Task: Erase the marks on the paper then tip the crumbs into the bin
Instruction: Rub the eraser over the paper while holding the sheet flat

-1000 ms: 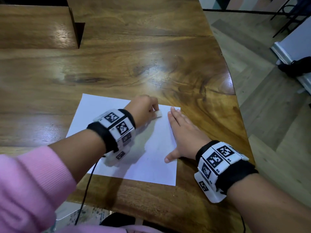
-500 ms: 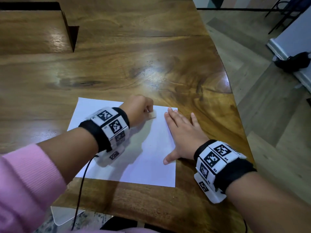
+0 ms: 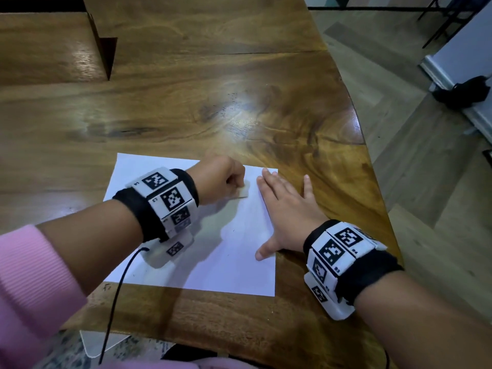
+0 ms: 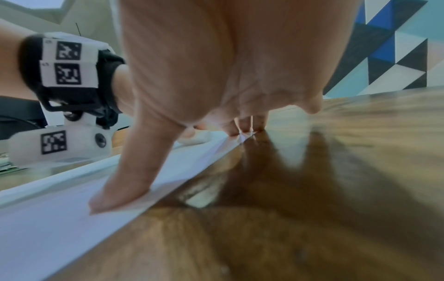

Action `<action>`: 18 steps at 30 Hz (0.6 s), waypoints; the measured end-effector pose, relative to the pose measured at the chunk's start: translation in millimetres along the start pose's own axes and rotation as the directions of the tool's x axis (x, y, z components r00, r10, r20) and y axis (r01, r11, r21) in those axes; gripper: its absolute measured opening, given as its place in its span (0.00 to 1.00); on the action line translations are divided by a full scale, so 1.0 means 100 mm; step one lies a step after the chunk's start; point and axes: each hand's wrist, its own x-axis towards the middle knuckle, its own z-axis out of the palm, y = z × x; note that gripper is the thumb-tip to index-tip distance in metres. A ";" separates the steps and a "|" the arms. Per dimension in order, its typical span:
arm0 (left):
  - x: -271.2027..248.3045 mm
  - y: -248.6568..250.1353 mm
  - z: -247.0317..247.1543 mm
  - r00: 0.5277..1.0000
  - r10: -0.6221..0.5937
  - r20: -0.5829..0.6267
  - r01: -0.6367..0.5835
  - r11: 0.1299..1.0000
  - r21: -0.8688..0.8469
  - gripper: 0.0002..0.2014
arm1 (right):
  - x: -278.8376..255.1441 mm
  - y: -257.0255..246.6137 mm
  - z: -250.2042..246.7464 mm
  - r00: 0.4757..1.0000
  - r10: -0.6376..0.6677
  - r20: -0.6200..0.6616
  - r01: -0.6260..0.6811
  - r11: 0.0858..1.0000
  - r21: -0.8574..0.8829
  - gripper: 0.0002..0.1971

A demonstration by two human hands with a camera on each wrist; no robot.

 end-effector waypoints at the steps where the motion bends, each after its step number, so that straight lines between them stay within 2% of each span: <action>1: 0.02 0.00 -0.02 1.000 -0.004 -0.010 0.004 1.000 0.001 0.04 | 0.00 0.00 0.00 1.000 0.004 0.002 -0.004 1.000 -0.004 0.72; 4: 0.15 -0.01 -0.08 0.994 -0.058 -0.090 0.056 0.998 -0.018 0.06 | 0.01 -0.01 -0.01 1.000 0.019 0.016 -0.019 1.000 0.010 0.72; 7: 0.12 -0.01 -0.05 0.993 -0.058 -0.099 0.056 0.998 -0.025 0.05 | 0.02 -0.01 -0.02 0.999 0.021 0.037 -0.022 1.000 0.017 0.72; 12: -0.08 0.00 0.06 0.988 0.077 0.131 -0.077 0.997 -0.006 0.04 | 0.03 0.01 0.00 0.999 0.018 0.029 -0.019 0.999 0.026 0.73; 13: -0.05 0.01 0.05 0.991 0.074 0.111 -0.073 0.997 -0.005 0.04 | 0.03 0.01 0.01 0.999 0.016 0.030 -0.017 0.999 0.029 0.73; 16: 0.10 0.04 0.01 0.997 0.021 -0.070 -0.019 0.999 0.026 0.05 | 0.03 0.01 0.01 0.999 0.010 0.038 -0.011 1.000 0.027 0.73; 18: 0.08 0.07 0.02 0.995 0.027 -0.097 -0.025 0.999 0.023 0.04 | 0.02 0.02 0.01 0.999 0.009 0.044 -0.011 1.000 0.026 0.74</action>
